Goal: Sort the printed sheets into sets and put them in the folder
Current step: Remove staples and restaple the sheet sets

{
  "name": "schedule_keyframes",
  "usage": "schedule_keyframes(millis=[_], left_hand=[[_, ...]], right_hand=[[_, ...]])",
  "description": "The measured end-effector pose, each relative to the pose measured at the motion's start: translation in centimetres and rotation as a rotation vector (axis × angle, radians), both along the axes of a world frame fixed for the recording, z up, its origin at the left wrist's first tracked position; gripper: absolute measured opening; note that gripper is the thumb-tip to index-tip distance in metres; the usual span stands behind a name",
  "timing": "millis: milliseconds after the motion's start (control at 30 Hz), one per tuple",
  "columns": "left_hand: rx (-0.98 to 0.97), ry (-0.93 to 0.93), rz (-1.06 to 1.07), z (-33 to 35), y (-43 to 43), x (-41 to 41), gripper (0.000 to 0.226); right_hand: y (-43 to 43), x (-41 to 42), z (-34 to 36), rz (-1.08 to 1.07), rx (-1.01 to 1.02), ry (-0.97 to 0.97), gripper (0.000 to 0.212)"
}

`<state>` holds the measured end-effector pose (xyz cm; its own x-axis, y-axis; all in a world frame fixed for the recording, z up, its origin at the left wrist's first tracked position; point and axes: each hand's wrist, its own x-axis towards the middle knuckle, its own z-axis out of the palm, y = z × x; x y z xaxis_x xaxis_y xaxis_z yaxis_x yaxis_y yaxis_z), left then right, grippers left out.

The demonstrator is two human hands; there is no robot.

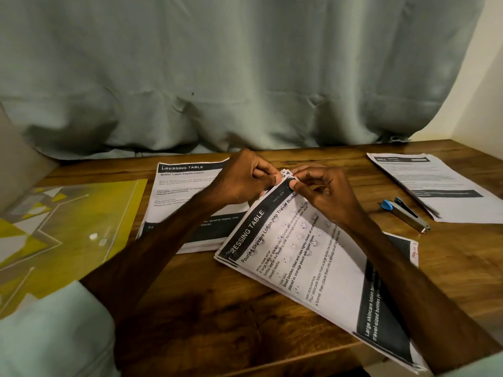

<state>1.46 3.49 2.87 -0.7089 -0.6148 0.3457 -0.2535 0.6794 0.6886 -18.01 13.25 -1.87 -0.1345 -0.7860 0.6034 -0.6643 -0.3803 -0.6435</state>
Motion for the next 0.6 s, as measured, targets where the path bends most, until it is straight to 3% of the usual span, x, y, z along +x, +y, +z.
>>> schedule_keyframes(millis=[600], left_hand=[[0.024,-0.018,-0.003,-0.2,-0.43,0.01,0.01]], right_hand=[[-0.26,-0.57,-0.23,0.0,-0.035,0.123,0.014]])
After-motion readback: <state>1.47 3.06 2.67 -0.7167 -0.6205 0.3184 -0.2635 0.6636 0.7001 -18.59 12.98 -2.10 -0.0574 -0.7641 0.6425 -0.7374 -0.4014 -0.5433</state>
